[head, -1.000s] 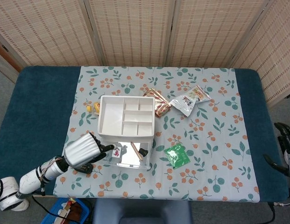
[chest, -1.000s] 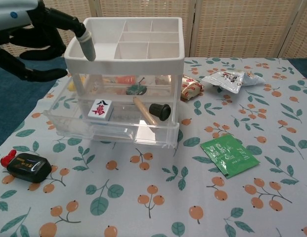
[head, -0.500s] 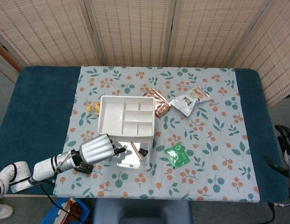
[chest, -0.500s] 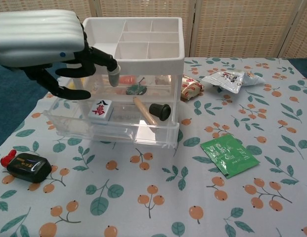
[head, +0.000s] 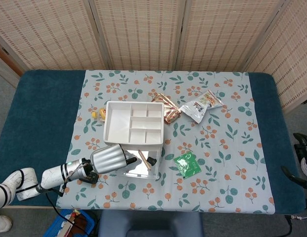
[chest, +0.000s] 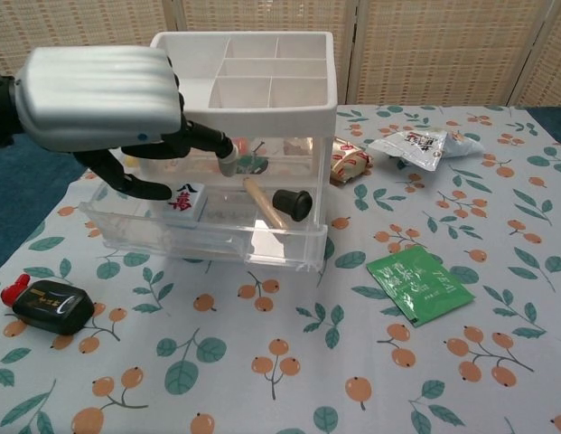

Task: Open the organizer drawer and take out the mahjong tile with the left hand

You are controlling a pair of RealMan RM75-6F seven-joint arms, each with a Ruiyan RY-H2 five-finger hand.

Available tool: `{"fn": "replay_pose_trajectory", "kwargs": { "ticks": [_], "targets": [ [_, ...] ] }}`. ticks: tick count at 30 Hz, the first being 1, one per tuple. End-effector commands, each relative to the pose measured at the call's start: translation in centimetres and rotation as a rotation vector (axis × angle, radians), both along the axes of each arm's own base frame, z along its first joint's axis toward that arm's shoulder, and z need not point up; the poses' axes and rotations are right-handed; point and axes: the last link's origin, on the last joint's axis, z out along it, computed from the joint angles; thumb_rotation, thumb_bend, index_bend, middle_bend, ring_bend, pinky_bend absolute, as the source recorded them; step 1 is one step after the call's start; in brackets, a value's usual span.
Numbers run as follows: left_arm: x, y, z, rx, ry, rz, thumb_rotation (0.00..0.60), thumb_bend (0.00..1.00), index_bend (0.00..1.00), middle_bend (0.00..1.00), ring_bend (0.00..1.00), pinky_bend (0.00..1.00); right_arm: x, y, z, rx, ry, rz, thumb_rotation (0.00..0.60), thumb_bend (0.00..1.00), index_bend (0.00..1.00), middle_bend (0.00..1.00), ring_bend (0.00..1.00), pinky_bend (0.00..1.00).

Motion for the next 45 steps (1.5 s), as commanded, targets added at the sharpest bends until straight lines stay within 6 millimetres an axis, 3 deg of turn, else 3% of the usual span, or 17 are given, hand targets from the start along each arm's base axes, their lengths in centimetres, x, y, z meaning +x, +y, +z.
{"fn": "replay_pose_trajectory", "kwargs": {
  "ticks": [1, 14, 45],
  "targets": [
    [0.0, -0.1, 0.1, 0.009, 0.017, -0.003, 0.600, 0.20, 0.33, 0.90, 0.93, 1.00, 0.0, 0.0, 0.0, 0.002, -0.001, 0.001, 0.600, 0.19, 0.10, 0.16, 0.09, 0.15],
    [-0.2, -0.9, 0.1, 0.028, 0.072, -0.043, 0.600, 0.20, 0.33, 0.90, 0.93, 1.00, 0.0, 0.0, -0.2, 0.001, -0.003, 0.003, 0.600, 0.19, 0.10, 0.16, 0.09, 0.15],
    [0.5, -0.7, -1.2, 0.047, 0.143, -0.103, 0.600, 0.20, 0.37, 0.90, 0.93, 1.00, -0.5, 0.1, -0.1, -0.009, -0.012, -0.007, 0.600, 0.19, 0.10, 0.16, 0.09, 0.15]
  ]
}}
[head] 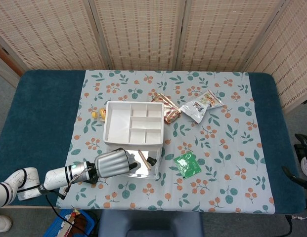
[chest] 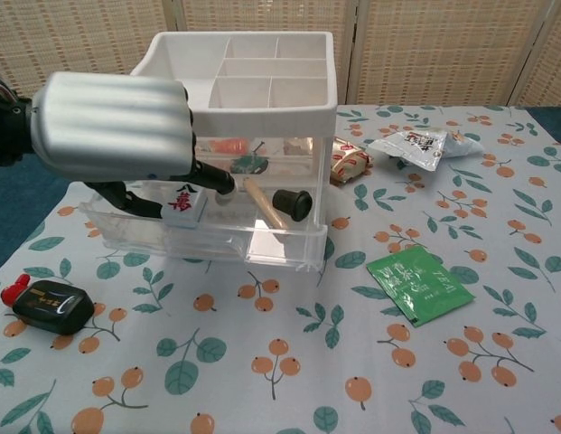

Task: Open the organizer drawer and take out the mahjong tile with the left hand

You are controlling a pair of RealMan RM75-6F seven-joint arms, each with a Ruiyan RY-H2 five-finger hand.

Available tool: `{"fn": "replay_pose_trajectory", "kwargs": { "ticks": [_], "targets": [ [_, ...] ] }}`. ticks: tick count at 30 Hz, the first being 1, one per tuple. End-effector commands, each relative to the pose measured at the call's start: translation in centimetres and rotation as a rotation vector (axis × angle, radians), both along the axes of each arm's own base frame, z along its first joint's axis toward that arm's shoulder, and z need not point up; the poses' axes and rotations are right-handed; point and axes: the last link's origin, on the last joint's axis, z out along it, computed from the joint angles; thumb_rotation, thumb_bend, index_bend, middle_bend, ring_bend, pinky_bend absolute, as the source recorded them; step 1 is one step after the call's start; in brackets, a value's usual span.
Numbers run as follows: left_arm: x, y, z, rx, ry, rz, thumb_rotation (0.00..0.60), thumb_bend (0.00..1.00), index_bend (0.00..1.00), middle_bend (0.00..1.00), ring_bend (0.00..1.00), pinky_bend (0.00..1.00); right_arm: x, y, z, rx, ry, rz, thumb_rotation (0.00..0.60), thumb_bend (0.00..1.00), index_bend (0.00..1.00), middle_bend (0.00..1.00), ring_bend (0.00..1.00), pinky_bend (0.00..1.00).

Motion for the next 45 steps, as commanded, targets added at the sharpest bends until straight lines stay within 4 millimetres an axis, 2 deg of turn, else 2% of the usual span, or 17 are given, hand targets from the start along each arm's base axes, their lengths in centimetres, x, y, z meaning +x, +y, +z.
{"fn": "replay_pose_trajectory", "kwargs": {
  "ticks": [1, 13, 34, 39, 45],
  "targets": [
    [0.0, 0.1, -0.1, 0.001, 0.001, 0.001, 0.600, 0.20, 0.38, 0.90, 0.93, 1.00, 0.0, 0.0, 0.0, 0.000, 0.001, 0.000, 0.600, 0.19, 0.10, 0.16, 0.09, 0.15],
    [0.2, 0.2, -0.6, -0.005, -0.001, -0.011, 0.600, 0.20, 0.42, 0.90, 0.93, 1.00, -0.2, 0.0, 0.0, -0.003, -0.004, -0.002, 0.600, 0.19, 0.10, 0.16, 0.09, 0.15],
    [0.7, 0.2, -1.2, -0.032, -0.031, -0.024, 0.600, 0.20, 0.57, 0.90, 0.93, 1.00, -0.5, 0.2, 0.1, -0.013, -0.012, -0.010, 0.600, 0.19, 0.10, 0.16, 0.09, 0.15],
    [0.7, 0.4, -0.7, -0.025, -0.057, -0.013, 0.600, 0.20, 0.58, 0.90, 0.93, 1.00, -0.5, 0.1, 0.1, -0.013, -0.013, -0.006, 0.600, 0.19, 0.10, 0.16, 0.09, 0.15],
    [0.3, 0.5, 1.0, -0.001, -0.127, 0.029, 0.600, 0.20, 0.59, 0.90, 0.93, 1.00, -0.4, 0.1, 0.1, -0.012, -0.014, 0.001, 0.600, 0.19, 0.10, 0.16, 0.09, 0.15]
  ]
}}
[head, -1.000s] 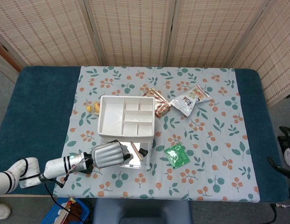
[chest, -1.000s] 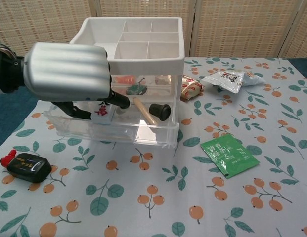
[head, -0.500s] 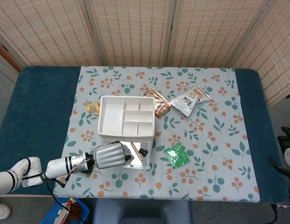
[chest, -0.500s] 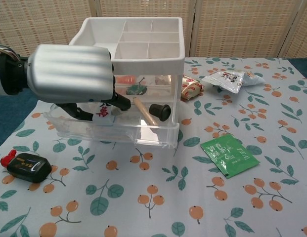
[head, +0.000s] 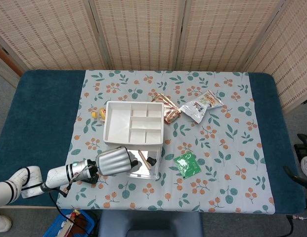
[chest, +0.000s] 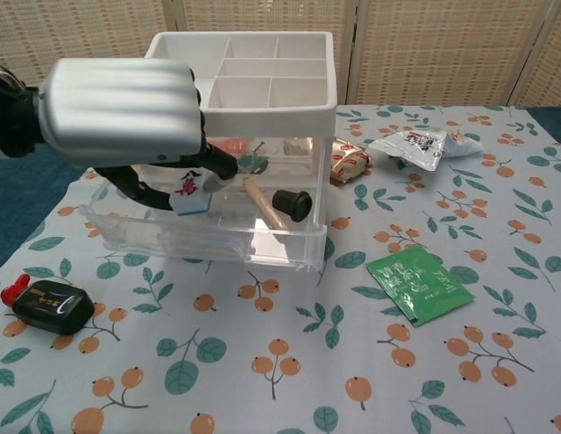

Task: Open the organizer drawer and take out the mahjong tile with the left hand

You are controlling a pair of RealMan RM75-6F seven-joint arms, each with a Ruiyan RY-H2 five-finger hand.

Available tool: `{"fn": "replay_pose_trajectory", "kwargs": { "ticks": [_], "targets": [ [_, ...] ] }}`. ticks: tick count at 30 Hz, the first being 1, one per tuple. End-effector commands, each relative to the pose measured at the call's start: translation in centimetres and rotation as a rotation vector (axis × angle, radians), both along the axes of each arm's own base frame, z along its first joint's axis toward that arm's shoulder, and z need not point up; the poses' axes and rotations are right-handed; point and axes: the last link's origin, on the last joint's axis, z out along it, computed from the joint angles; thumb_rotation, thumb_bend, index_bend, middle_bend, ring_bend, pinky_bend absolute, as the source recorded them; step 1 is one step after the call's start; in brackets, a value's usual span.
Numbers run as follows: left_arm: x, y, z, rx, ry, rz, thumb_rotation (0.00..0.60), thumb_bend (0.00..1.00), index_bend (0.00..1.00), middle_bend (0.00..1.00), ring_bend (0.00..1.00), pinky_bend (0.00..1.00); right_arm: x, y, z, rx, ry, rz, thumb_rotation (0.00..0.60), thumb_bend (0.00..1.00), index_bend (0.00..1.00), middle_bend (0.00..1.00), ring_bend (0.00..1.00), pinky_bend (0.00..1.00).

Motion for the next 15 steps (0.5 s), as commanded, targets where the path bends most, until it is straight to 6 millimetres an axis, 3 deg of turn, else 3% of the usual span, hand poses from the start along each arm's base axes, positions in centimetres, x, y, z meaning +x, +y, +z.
{"fn": "replay_pose_trajectory", "kwargs": {
  "ticks": [1, 9, 15],
  "targets": [
    [-0.4, 0.0, 1.1, 0.014, -0.043, 0.032, 0.600, 0.20, 0.59, 0.90, 0.93, 1.00, 0.0, 0.0, 0.0, 0.000, 0.000, 0.001, 0.600, 0.19, 0.10, 0.16, 0.09, 0.15],
    [-2.1, -1.0, 4.6, 0.058, -0.178, 0.106, 0.600, 0.20, 0.59, 0.90, 0.93, 1.00, 0.2, -0.1, 0.0, 0.002, -0.005, 0.011, 0.600, 0.19, 0.10, 0.16, 0.09, 0.15],
    [-4.5, -2.2, 7.0, 0.101, -0.224, 0.164, 0.600, 0.20, 0.59, 0.90, 0.93, 1.00, 0.4, -0.4, -0.2, 0.008, -0.010, 0.021, 0.600, 0.19, 0.10, 0.16, 0.09, 0.15]
  ]
}}
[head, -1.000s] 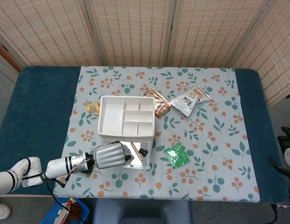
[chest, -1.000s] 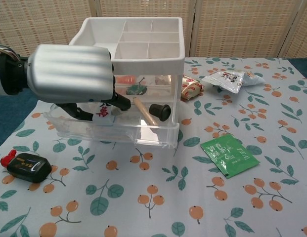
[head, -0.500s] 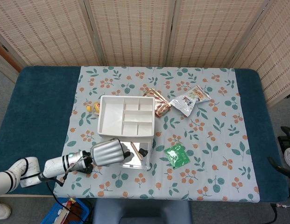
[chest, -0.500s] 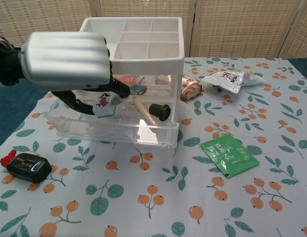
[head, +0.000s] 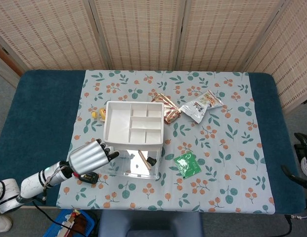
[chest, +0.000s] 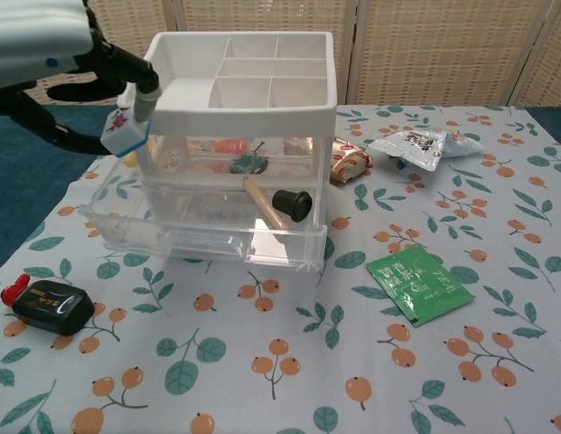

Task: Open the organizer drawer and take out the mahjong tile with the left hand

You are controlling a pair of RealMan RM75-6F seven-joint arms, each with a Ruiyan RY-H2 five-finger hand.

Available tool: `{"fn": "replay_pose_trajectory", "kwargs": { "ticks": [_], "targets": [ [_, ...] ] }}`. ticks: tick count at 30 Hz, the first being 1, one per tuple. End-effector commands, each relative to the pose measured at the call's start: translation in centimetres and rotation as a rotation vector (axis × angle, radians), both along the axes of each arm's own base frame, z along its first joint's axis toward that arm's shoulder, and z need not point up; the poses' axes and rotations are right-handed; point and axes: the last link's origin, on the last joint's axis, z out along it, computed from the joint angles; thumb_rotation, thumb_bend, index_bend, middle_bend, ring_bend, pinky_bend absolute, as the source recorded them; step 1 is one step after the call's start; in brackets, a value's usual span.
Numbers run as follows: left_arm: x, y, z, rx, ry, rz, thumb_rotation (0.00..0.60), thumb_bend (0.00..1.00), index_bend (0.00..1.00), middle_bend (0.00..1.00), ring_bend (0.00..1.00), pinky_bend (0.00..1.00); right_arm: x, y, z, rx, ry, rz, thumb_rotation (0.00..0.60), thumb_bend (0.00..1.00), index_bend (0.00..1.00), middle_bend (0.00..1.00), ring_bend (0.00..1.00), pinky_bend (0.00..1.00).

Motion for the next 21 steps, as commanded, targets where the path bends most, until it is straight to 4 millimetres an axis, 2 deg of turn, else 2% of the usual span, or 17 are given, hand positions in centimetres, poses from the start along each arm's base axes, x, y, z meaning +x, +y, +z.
{"fn": "replay_pose_trajectory", "kwargs": {
  "ticks": [1, 5, 12, 21],
  "targets": [
    [-1.5, -0.7, 1.2, 0.020, -0.013, 0.041, 0.600, 0.20, 0.59, 0.90, 0.93, 1.00, 0.0, -0.1, 0.0, 0.001, -0.004, 0.001, 0.600, 0.19, 0.10, 0.16, 0.09, 0.15],
    [-3.4, -1.4, 2.1, 0.026, -0.028, 0.113, 0.600, 0.20, 0.59, 0.90, 0.93, 1.00, 0.2, -0.3, -0.2, 0.009, -0.004, 0.012, 0.600, 0.19, 0.10, 0.16, 0.09, 0.15],
    [-7.1, -2.1, 1.2, -0.007, -0.033, 0.264, 0.600, 0.20, 0.59, 0.90, 0.93, 1.00, 0.3, -0.5, -0.5, 0.020, -0.009, 0.016, 0.600, 0.19, 0.10, 0.16, 0.09, 0.15],
    [-8.6, -1.0, -0.8, -0.006, 0.004, 0.319, 0.600, 0.20, 0.58, 0.90, 0.93, 1.00, 0.4, -0.2, -0.3, 0.012, -0.004, 0.017, 0.600, 0.19, 0.10, 0.16, 0.09, 0.15]
  ]
}}
